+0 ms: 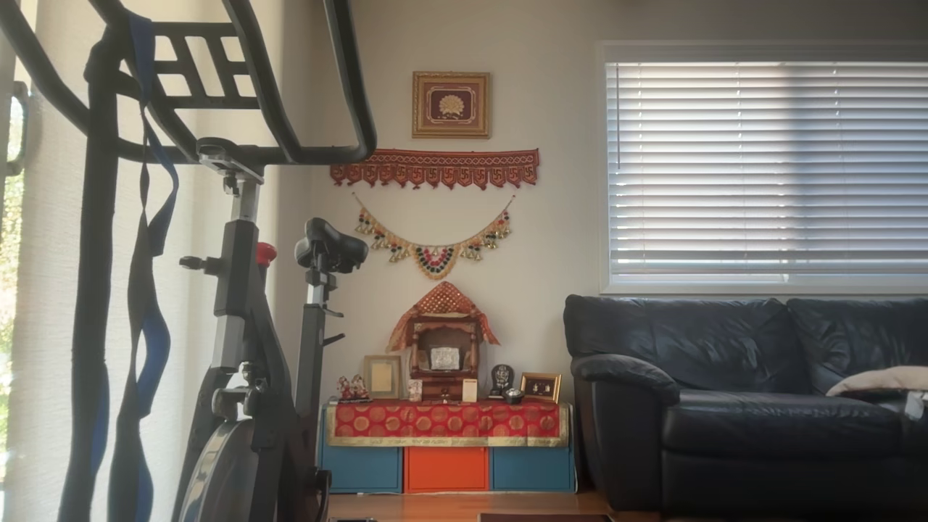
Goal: Sort medicines into box.
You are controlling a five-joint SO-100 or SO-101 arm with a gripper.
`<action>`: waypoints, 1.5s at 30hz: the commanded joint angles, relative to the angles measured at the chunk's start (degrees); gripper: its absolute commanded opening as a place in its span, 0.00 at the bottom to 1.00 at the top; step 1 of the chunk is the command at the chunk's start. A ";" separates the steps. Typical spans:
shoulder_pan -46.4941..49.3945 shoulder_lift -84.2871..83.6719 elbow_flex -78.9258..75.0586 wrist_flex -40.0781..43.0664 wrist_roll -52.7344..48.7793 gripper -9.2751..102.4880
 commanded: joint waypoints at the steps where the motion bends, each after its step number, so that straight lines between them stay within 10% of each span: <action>1: -1.05 0.70 -0.09 -1.49 -0.09 0.10; 45: -10.11 5.19 18.63 -16.96 -1.05 0.09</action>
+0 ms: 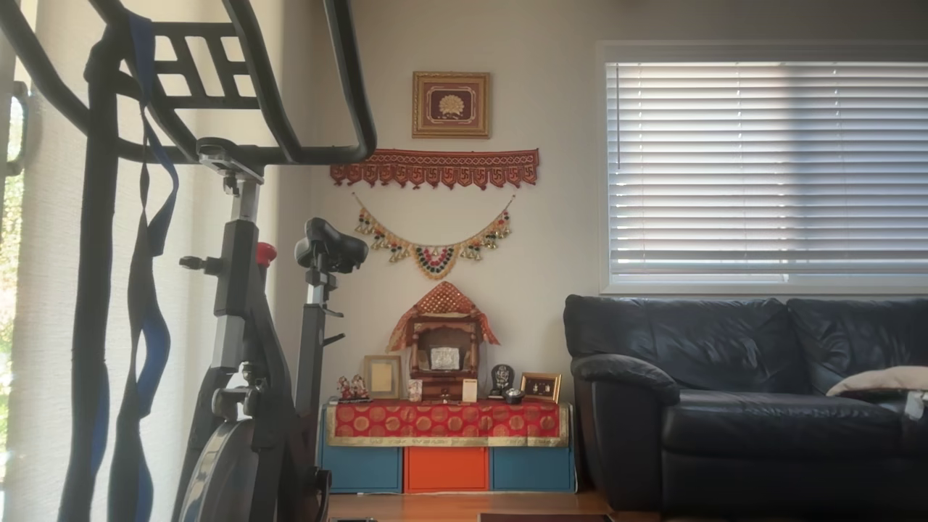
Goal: Sort medicines into box.
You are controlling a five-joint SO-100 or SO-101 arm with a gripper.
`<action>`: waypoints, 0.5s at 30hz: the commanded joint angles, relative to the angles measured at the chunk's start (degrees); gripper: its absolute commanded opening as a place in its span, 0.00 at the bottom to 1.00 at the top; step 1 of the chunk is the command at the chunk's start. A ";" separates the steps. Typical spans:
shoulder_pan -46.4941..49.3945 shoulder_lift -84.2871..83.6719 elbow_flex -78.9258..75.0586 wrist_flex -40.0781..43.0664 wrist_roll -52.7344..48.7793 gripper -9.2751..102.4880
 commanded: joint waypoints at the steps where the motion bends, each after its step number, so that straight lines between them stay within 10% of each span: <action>1: -0.18 2.81 -0.88 -2.46 -1.76 0.09; 15: 3.25 7.73 -9.84 9.14 -3.69 0.10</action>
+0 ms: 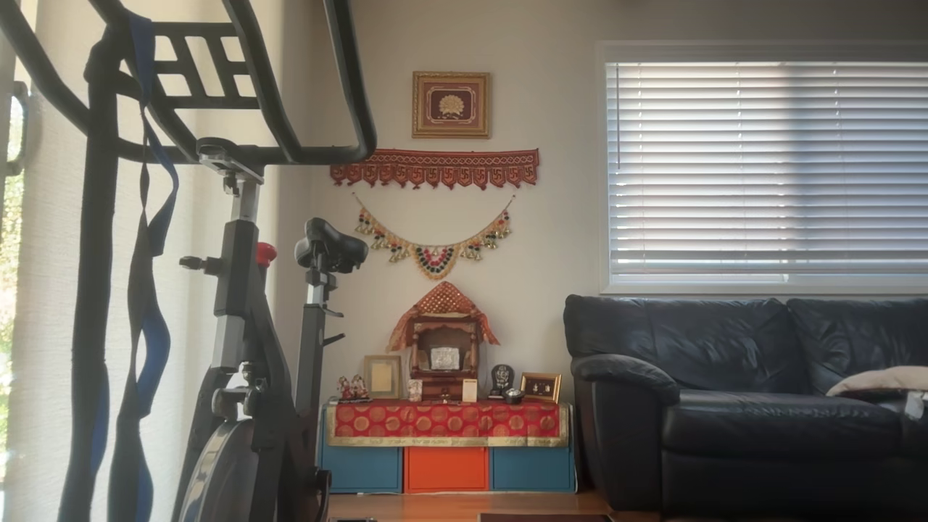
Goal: Sort medicines into box.
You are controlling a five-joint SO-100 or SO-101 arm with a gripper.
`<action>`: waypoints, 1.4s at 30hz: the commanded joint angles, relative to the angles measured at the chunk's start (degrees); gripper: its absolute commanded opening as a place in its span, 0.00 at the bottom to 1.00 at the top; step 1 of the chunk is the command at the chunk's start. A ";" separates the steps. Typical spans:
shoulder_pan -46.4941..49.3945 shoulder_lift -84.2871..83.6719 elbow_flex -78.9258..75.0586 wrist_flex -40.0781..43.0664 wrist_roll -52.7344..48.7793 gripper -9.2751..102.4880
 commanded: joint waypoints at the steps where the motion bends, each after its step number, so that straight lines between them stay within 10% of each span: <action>1: -0.44 4.04 -4.48 -0.18 -0.53 0.10; 42: -3.43 -9.14 2.90 -16.96 1.41 0.09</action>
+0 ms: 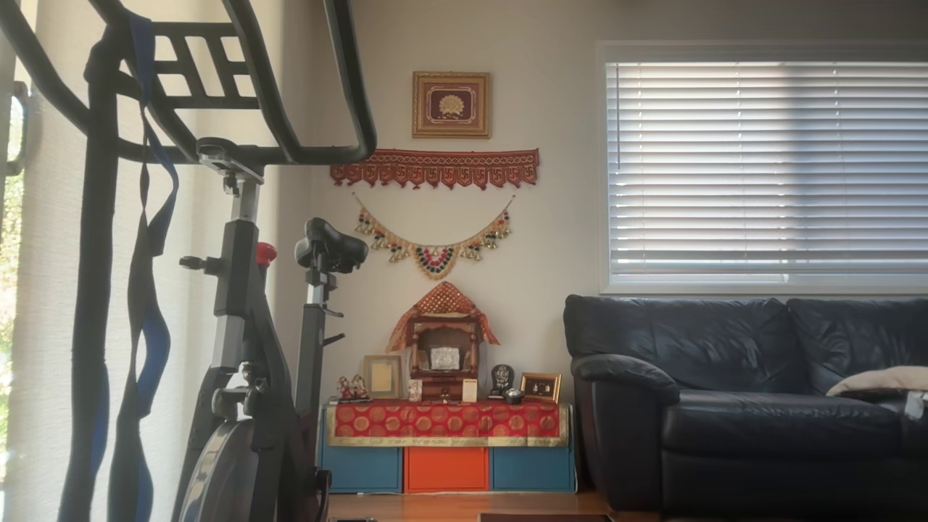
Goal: Sort medicines into box.
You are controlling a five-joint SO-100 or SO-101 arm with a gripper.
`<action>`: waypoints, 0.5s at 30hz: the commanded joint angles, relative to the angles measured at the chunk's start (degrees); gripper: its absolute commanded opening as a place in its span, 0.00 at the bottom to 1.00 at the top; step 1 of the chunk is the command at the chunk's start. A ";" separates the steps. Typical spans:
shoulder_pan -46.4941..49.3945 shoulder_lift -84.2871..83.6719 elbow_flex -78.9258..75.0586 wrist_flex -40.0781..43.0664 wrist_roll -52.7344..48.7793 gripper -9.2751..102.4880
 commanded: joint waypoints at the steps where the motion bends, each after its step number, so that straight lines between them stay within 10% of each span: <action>1: -0.18 -1.41 -3.34 -0.18 -0.26 0.09; 15: -2.55 1.85 -2.11 -2.37 3.87 0.09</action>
